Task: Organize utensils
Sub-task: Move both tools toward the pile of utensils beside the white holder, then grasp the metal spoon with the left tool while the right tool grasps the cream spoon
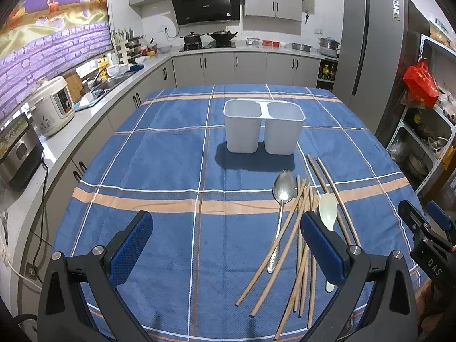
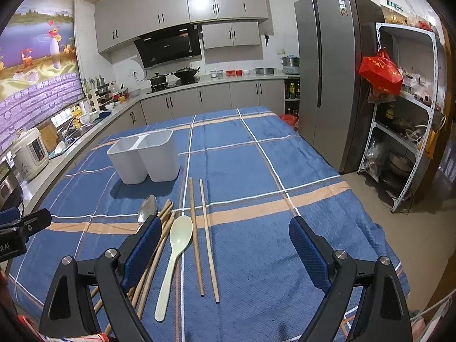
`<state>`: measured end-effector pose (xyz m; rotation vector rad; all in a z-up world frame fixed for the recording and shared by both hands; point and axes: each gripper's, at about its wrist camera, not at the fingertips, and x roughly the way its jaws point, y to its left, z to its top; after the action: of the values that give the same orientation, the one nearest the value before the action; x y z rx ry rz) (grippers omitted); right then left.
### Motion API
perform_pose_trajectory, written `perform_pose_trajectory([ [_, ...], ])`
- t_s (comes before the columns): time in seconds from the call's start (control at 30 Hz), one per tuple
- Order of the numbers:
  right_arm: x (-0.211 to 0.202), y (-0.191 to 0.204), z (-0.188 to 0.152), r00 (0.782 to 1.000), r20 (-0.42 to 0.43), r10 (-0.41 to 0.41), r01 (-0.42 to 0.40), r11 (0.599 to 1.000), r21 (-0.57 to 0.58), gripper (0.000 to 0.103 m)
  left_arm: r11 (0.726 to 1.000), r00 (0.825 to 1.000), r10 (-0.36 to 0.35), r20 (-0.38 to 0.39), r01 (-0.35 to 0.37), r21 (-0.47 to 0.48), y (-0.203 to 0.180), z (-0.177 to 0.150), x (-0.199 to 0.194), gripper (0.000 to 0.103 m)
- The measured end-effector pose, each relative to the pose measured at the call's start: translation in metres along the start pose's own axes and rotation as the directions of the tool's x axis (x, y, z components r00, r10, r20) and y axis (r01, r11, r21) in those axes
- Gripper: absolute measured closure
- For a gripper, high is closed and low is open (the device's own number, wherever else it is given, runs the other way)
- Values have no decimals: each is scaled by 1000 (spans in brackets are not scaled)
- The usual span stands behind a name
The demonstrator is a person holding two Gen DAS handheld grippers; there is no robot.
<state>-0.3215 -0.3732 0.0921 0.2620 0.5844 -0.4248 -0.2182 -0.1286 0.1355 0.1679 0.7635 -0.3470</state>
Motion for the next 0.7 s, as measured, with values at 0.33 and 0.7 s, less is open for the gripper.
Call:
perform_pose_trajectory([
  [0.33, 34, -21, -11, 991, -125, 38, -35, 999, 19, 9, 998, 995, -57, -76, 60, 27, 8, 7, 52, 0],
  [0.7, 107, 1, -6, 868, -308, 390, -380, 920, 96, 44, 931, 896, -363, -255, 361, -57, -10, 44, 156, 18],
])
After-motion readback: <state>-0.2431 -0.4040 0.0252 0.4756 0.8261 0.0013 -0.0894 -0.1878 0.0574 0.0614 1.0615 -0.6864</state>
